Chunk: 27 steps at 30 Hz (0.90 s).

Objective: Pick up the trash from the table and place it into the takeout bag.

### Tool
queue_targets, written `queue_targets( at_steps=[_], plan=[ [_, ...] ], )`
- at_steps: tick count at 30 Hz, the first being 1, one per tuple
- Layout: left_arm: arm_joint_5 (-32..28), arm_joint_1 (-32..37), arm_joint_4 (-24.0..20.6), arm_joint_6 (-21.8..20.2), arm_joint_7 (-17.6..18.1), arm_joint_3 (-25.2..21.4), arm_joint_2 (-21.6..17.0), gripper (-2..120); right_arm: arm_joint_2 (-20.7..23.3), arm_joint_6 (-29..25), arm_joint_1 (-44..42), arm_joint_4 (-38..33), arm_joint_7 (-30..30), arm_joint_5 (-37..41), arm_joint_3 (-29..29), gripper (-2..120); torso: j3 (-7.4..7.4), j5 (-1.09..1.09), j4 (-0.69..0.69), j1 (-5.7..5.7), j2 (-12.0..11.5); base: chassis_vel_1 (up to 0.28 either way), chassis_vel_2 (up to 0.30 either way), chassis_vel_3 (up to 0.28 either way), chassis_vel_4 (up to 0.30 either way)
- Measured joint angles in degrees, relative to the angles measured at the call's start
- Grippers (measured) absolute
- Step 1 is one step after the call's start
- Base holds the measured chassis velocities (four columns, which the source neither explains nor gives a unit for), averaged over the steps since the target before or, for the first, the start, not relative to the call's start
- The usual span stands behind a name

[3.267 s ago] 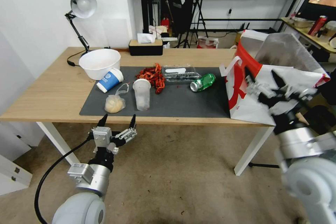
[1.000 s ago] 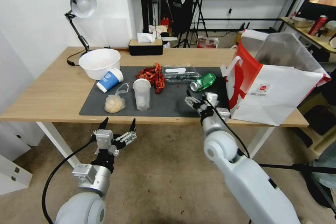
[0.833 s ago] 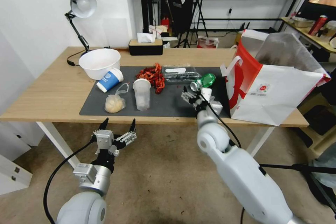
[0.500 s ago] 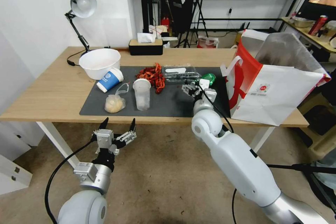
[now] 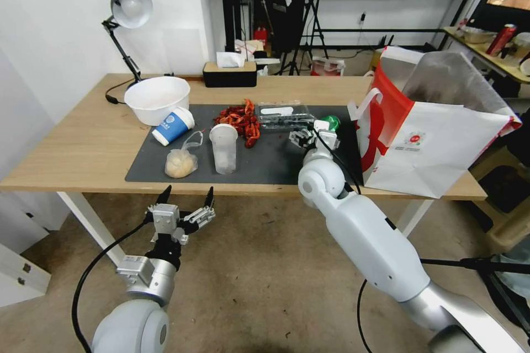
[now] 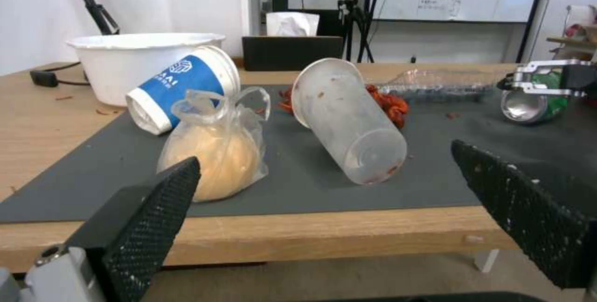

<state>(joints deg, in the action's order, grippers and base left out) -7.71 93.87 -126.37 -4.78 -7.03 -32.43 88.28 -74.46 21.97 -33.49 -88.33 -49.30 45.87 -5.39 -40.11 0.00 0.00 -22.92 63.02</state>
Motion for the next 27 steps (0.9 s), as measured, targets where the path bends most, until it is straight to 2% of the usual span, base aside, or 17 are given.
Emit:
queue_targets(
  at_steps=[22,27],
  plan=[
    [0.1,0.3,1.0,1.3,0.0,0.4,0.1,100,-1.5,0.6,3.6,6.5,-0.5,2.8,0.3,100,0.0,0.0,0.0,0.0,0.0,0.0,0.0,0.0,0.0],
    [0.2,0.3,1.2,1.7,0.0,0.5,0.1,100,-1.6,1.4,3.7,6.8,-0.9,3.7,0.6,86,0.0,0.0,0.0,0.0,0.0,0.0,0.0,0.0,0.0]
  ],
)
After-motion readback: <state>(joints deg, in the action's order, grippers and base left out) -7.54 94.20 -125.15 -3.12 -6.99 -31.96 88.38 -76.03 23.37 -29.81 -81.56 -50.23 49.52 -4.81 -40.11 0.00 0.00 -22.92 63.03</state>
